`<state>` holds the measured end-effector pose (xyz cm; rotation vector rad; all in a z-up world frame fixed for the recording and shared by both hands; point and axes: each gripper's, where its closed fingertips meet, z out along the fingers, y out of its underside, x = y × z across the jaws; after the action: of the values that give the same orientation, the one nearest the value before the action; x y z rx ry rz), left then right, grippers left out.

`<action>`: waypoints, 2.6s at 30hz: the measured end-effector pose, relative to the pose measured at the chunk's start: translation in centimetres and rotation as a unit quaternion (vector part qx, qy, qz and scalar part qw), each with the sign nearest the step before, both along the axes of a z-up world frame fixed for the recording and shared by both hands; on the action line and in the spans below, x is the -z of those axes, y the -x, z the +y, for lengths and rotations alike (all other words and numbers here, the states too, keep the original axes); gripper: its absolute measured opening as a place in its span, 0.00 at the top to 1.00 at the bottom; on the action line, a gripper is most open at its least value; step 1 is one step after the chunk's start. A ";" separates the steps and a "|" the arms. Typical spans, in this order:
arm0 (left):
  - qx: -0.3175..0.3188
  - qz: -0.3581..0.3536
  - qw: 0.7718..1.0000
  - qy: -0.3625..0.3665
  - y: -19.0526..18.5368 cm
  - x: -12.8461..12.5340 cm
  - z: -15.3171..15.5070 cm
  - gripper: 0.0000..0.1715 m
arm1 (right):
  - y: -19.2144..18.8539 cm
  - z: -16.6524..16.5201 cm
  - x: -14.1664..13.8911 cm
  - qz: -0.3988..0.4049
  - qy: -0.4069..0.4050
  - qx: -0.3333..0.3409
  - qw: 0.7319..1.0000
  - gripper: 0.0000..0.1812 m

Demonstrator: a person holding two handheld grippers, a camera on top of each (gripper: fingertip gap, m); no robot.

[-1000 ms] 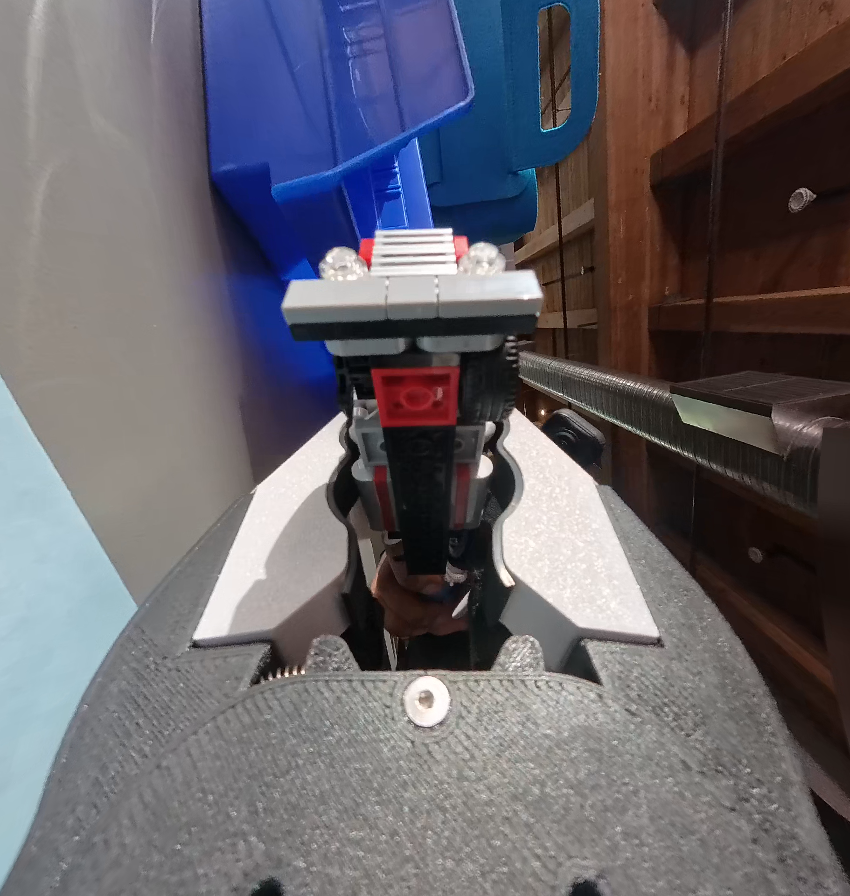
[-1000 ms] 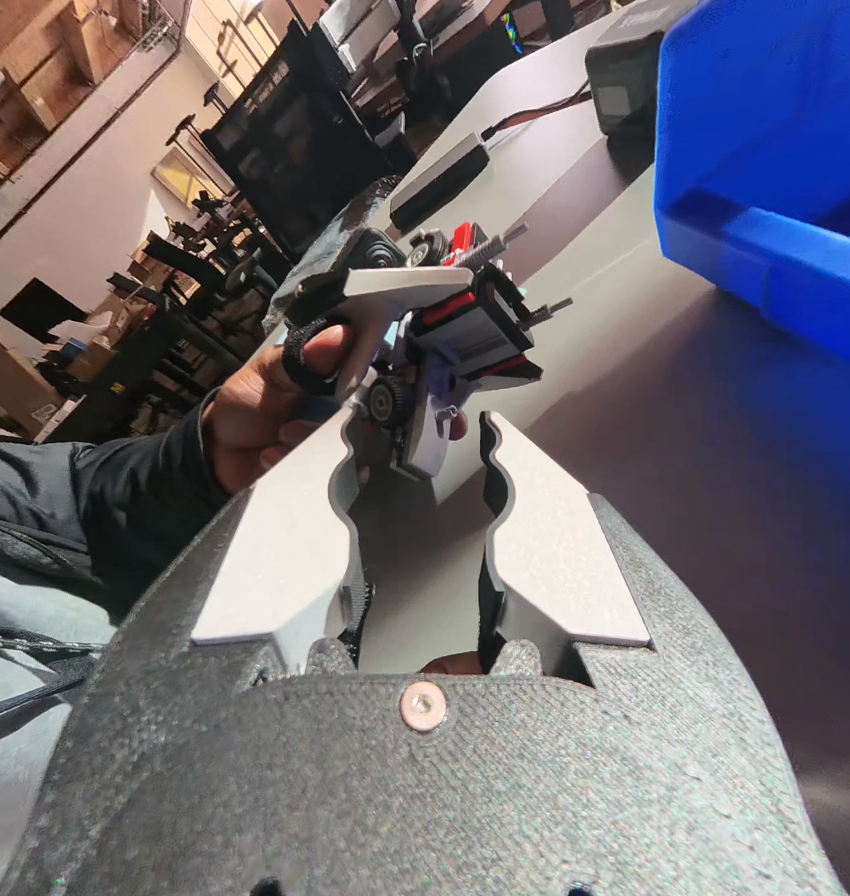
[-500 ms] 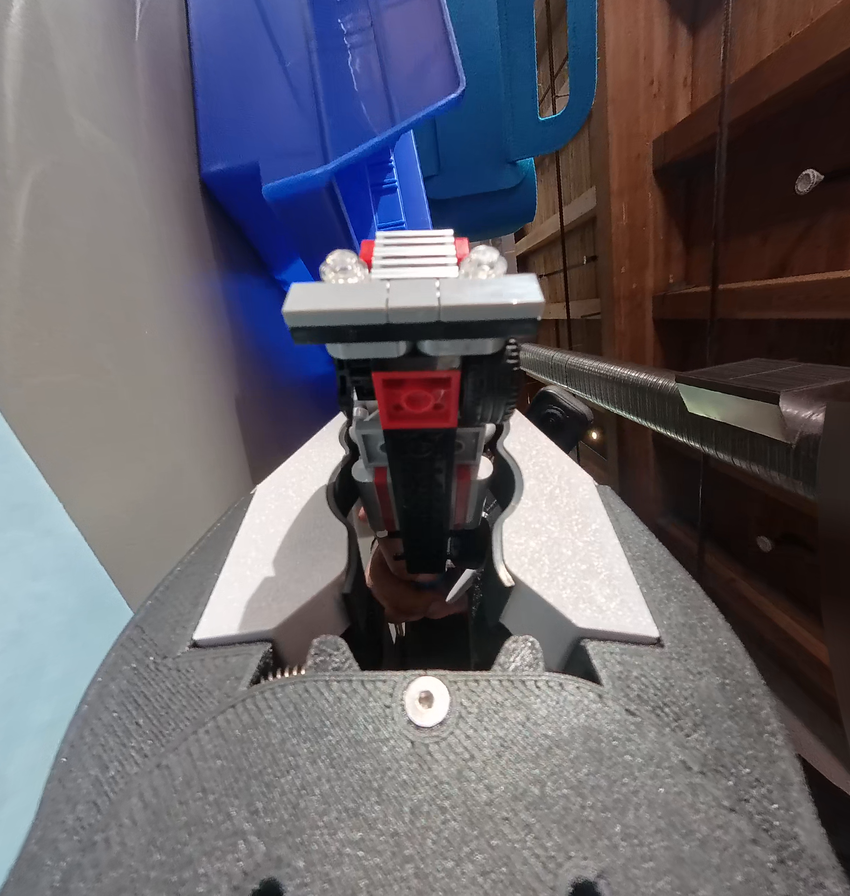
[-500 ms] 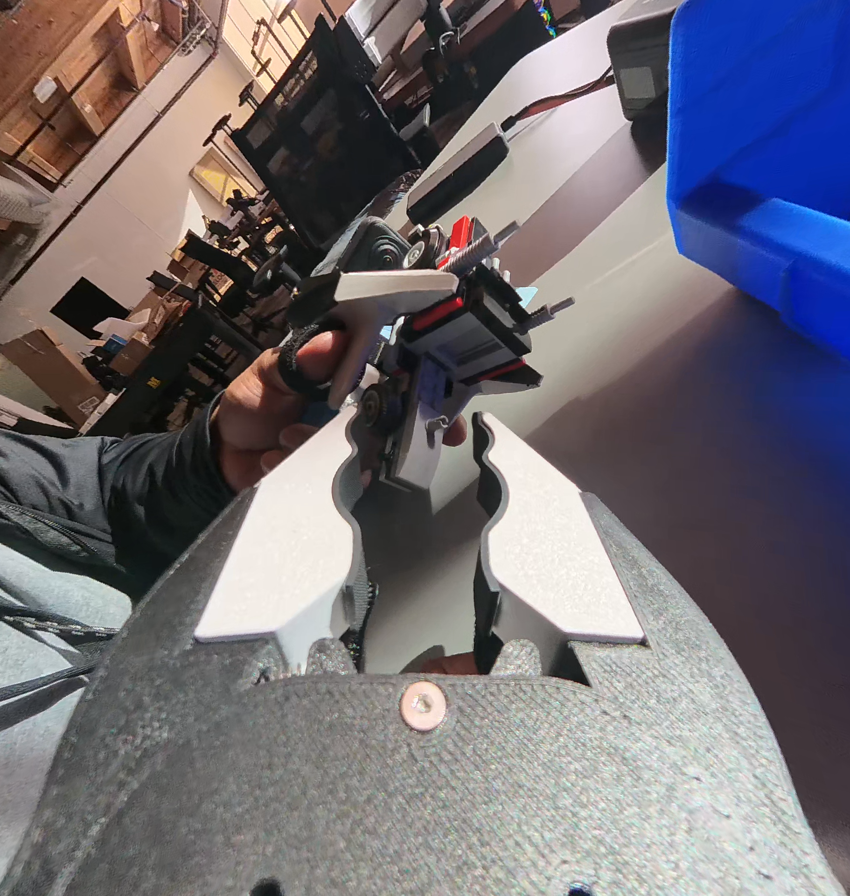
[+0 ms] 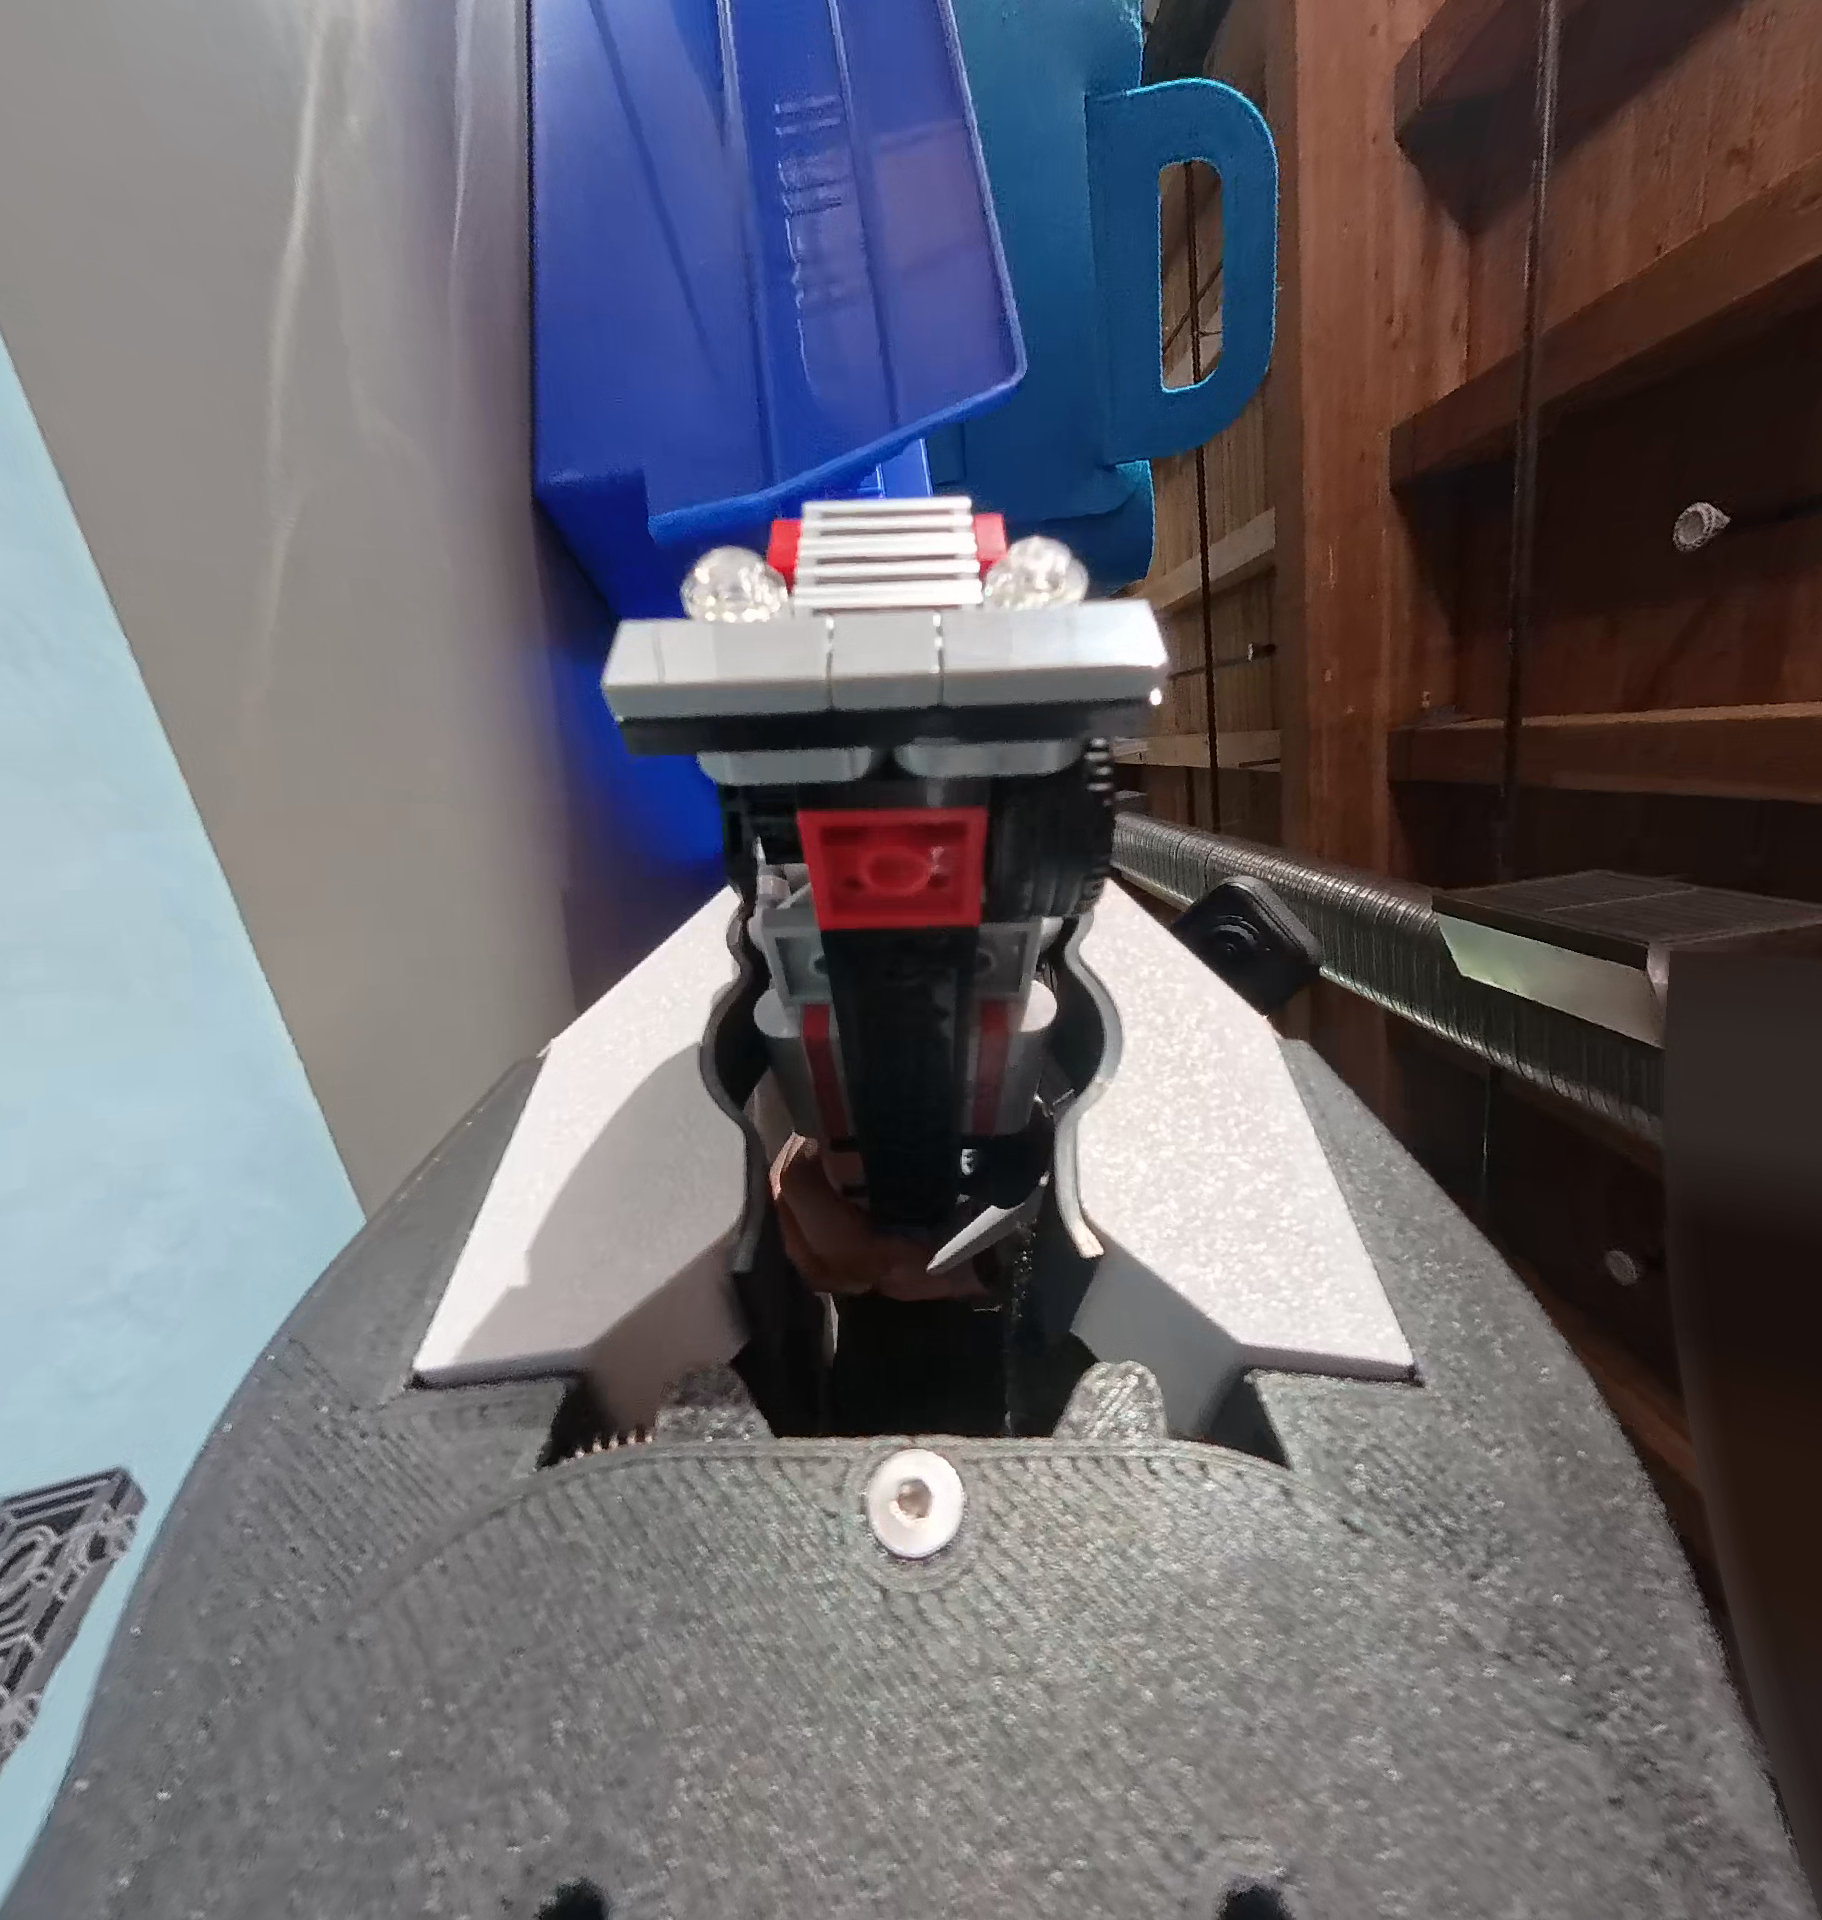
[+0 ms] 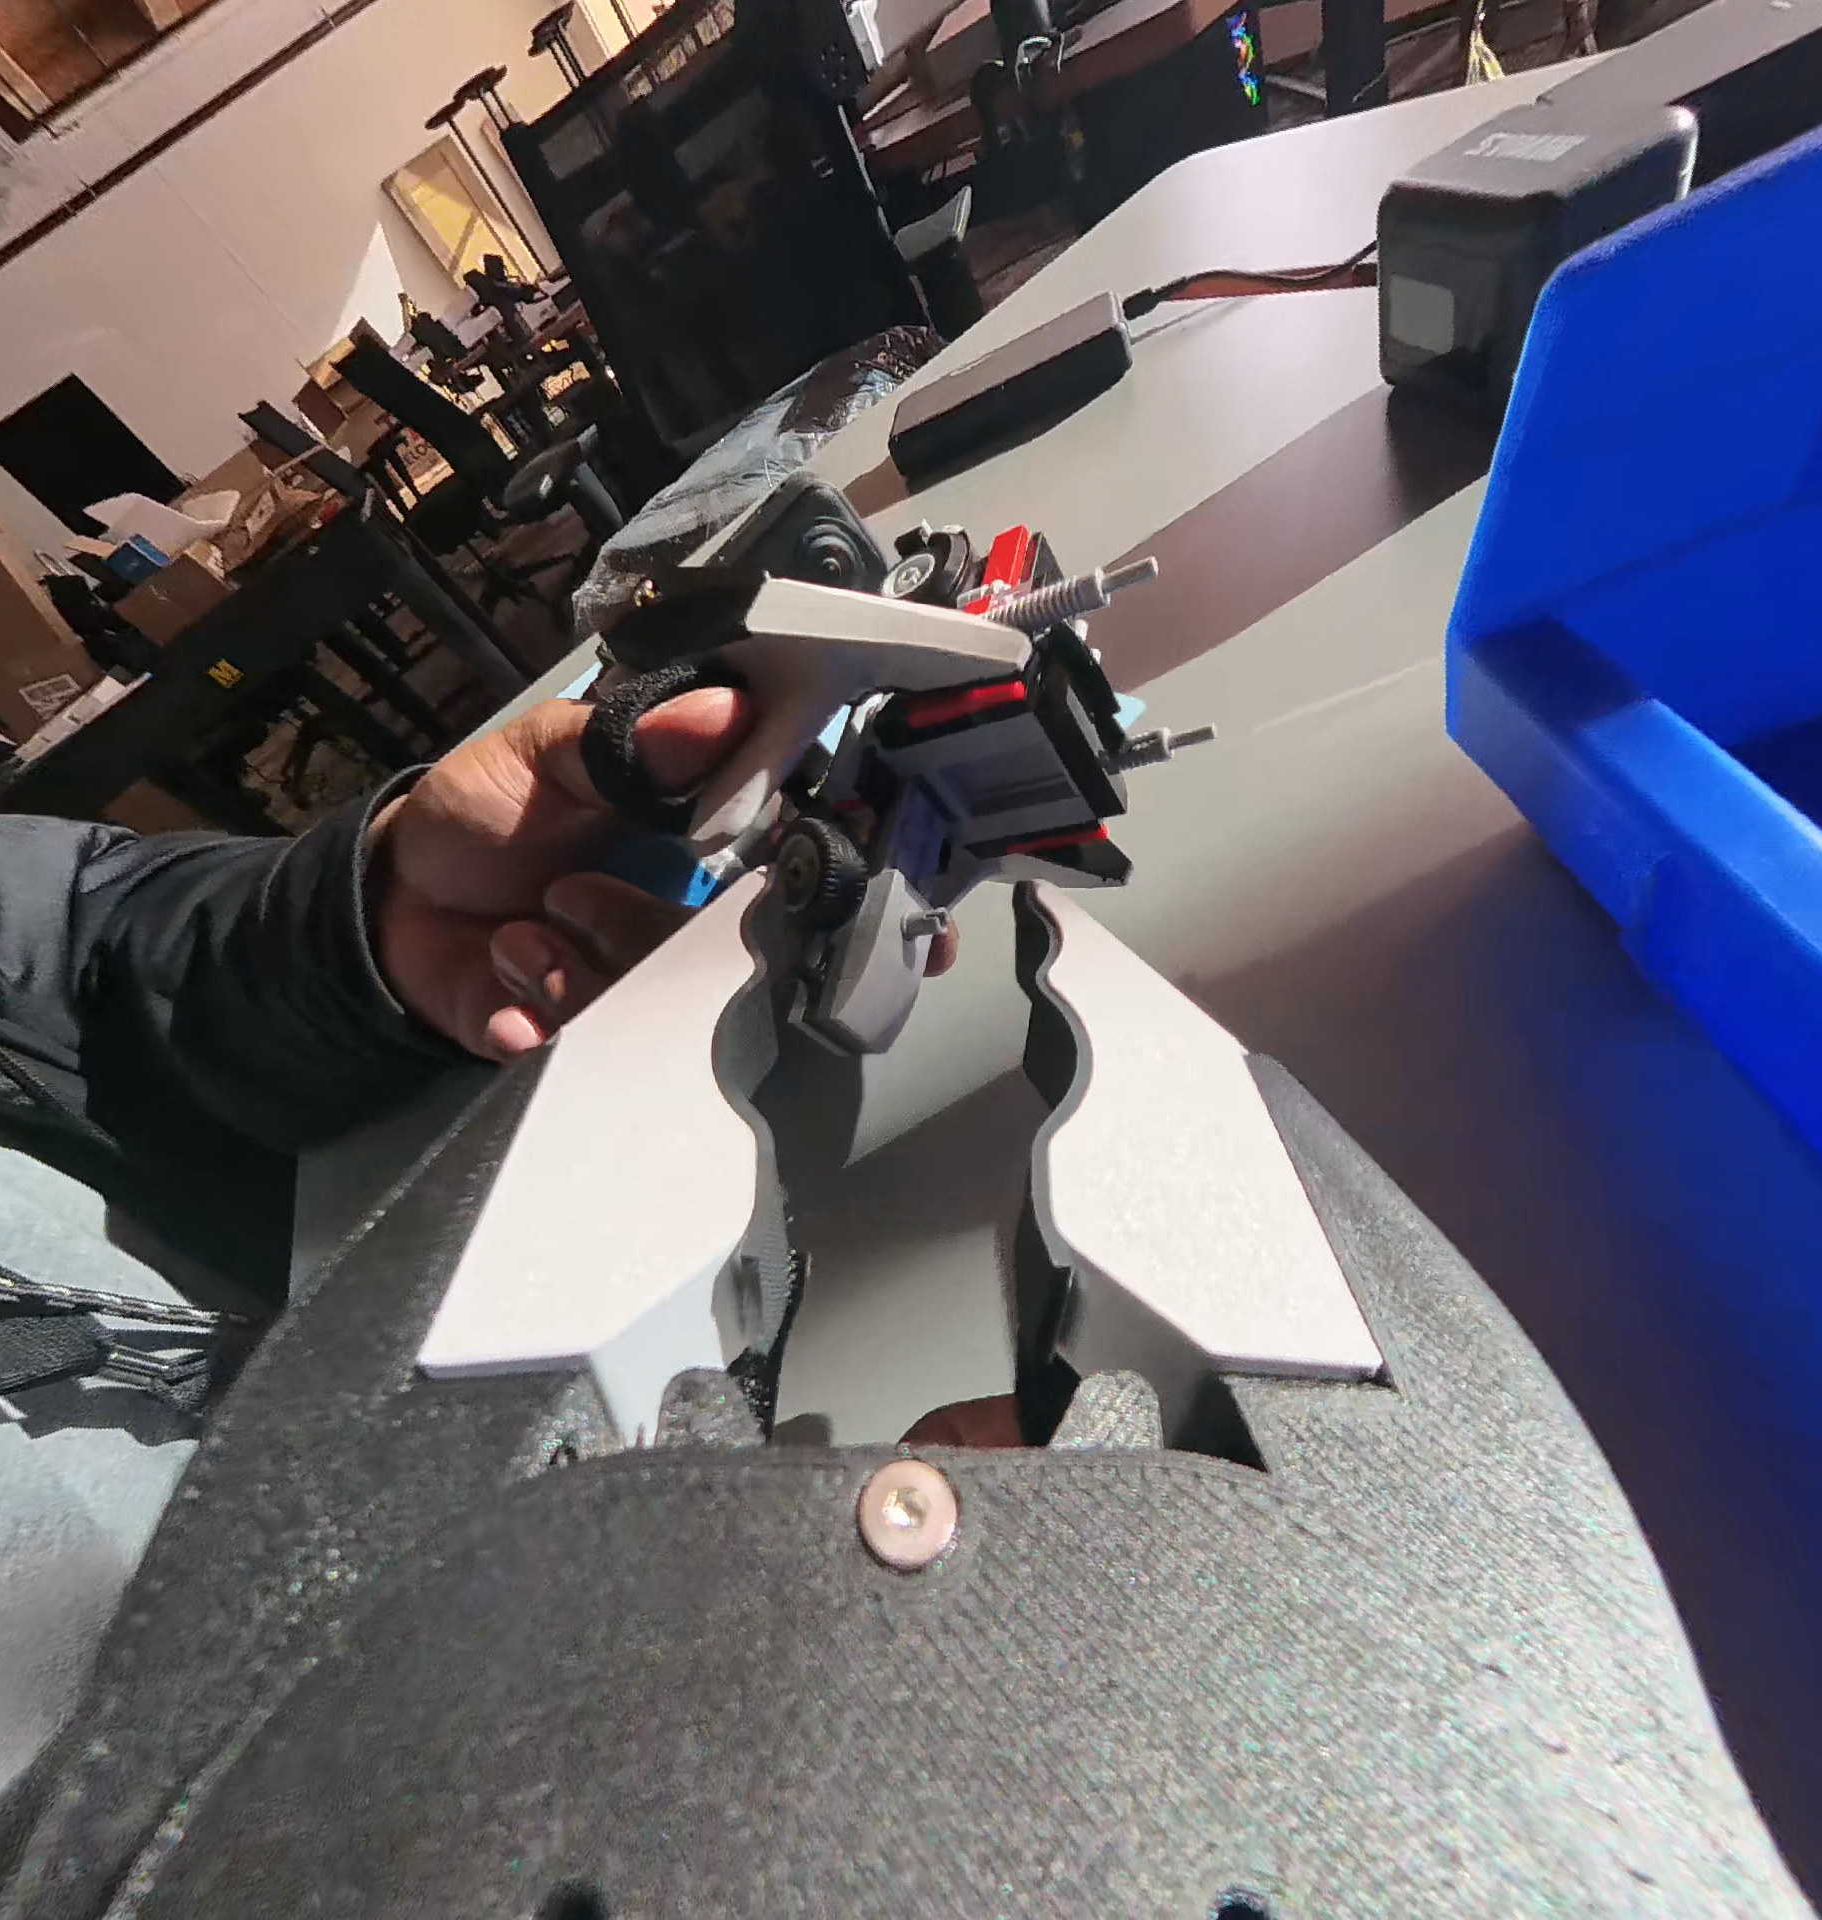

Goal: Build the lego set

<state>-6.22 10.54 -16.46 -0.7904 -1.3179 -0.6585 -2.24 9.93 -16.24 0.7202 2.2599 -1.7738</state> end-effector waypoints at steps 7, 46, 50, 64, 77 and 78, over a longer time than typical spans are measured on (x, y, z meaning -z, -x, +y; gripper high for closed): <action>-0.028 -0.005 1.000 -0.005 0.8 -0.3 -1.6 0.69 | 0.8 -0.7 -1.3 0.054 0.021 0.007 0.998 0.72; 0.028 0.073 0.997 0.004 0.6 -2.8 -1.5 0.64 | 1.6 -1.5 -1.5 0.285 -0.029 0.007 0.958 0.83; 0.039 0.068 0.997 0.008 0.5 -2.4 -1.4 0.65 | 1.6 -1.3 -1.2 0.296 -0.037 0.004 0.954 0.83; -0.023 0.032 0.999 0.007 1.4 -1.0 -2.6 0.68 | 1.9 -1.0 -0.8 0.297 -0.052 0.004 0.954 0.78; -0.031 0.027 0.998 0.048 1.5 0.2 -2.4 0.68 | 1.9 -0.8 -0.8 0.272 -0.045 -0.007 0.961 0.86; -0.030 0.027 0.998 0.050 1.5 0.3 -2.3 0.68 | 1.9 -0.8 -0.7 0.270 -0.047 -0.007 0.962 0.86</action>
<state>-7.68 8.25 -16.77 -0.8413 -1.3281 -0.5237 -4.17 9.12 -15.54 0.2408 2.6846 -2.0630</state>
